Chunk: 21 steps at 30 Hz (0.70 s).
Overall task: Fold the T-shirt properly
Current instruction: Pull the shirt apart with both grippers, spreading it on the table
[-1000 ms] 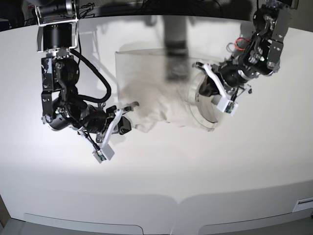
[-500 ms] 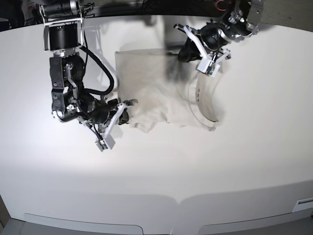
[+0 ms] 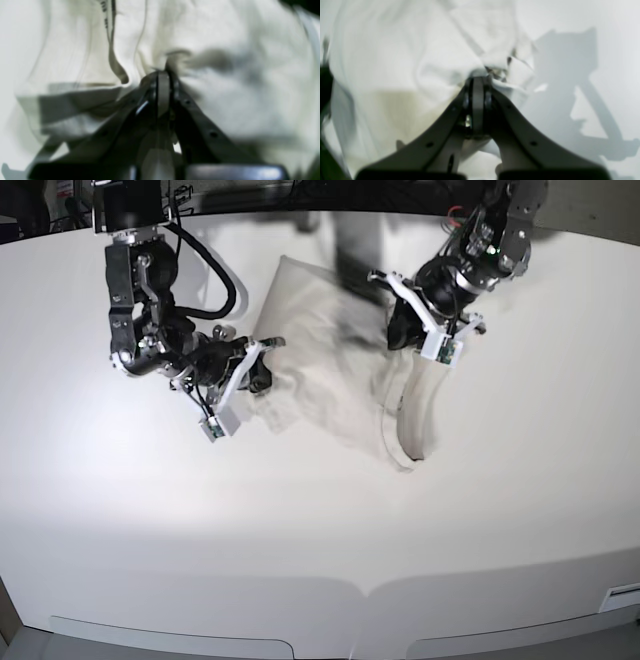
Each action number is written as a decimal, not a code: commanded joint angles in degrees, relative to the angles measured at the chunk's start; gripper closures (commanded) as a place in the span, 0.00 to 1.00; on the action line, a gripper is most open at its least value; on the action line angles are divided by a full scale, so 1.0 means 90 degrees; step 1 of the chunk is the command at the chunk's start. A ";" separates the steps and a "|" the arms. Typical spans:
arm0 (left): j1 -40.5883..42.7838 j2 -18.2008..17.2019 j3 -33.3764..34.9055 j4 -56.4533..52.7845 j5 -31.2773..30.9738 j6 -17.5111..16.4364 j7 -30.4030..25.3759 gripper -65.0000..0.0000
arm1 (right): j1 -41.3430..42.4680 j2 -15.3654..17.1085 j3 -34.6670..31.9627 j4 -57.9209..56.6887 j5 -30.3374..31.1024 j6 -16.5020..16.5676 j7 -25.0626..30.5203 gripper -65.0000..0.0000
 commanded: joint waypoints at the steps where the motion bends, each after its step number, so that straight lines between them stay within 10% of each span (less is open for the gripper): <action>1: -0.0126 -0.0053 -0.0012 -0.0313 0.0352 0.0294 0.0634 1.00 | -0.0085 0.0017 -0.0005 0.0158 -0.0012 0.0083 -0.0100 1.00; 10: -0.1452 -0.0340 -0.0012 -0.1144 0.0350 0.0537 0.0636 1.00 | -0.0760 -0.0126 -0.0007 0.0512 0.0012 0.0138 0.0029 1.00; 21: -0.2106 -0.0580 -0.0012 -0.1146 0.0352 0.0556 0.0437 1.00 | -0.0911 -0.1110 -0.0007 0.0512 -0.0017 0.0222 0.0073 1.00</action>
